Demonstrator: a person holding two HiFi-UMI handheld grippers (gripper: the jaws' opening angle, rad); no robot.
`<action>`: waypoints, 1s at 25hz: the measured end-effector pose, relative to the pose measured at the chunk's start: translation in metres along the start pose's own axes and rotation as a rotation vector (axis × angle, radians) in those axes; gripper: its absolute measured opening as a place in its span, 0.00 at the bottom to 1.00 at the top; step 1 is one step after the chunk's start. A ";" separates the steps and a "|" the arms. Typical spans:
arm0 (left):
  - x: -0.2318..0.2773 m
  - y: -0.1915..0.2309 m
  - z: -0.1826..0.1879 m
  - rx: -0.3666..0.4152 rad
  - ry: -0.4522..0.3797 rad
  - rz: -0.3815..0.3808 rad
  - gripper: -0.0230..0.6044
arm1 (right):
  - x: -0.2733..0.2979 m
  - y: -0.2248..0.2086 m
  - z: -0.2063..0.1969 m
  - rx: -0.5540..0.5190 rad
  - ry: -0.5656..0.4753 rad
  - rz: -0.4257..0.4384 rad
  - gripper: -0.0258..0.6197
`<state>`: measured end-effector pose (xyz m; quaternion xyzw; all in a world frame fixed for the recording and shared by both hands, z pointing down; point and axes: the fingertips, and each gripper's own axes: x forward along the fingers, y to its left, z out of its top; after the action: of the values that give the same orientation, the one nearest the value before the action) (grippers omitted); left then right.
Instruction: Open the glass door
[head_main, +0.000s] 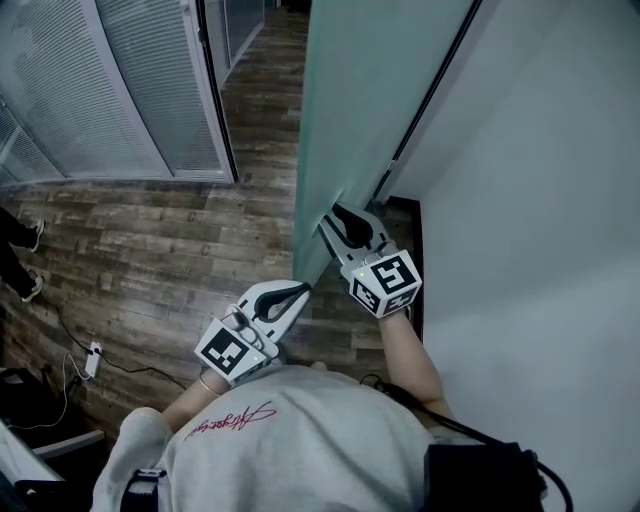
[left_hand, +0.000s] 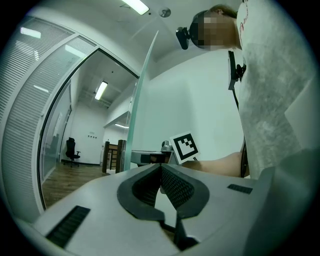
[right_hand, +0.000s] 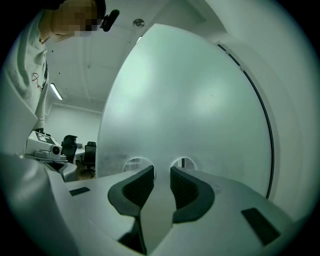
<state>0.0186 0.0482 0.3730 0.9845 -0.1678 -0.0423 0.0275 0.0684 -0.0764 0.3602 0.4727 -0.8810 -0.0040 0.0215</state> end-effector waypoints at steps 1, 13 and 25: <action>0.006 -0.009 -0.002 0.003 -0.004 -0.011 0.06 | -0.011 -0.002 -0.003 0.001 -0.004 0.004 0.21; 0.057 -0.091 -0.027 0.009 0.038 -0.173 0.06 | -0.107 -0.029 -0.017 0.011 -0.041 0.045 0.21; 0.099 -0.148 -0.047 0.026 0.065 -0.312 0.06 | -0.179 -0.055 -0.032 -0.002 -0.053 0.060 0.21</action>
<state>0.1650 0.1566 0.4020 0.9998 -0.0125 -0.0121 0.0130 0.2139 0.0426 0.3844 0.4456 -0.8951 -0.0168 -0.0011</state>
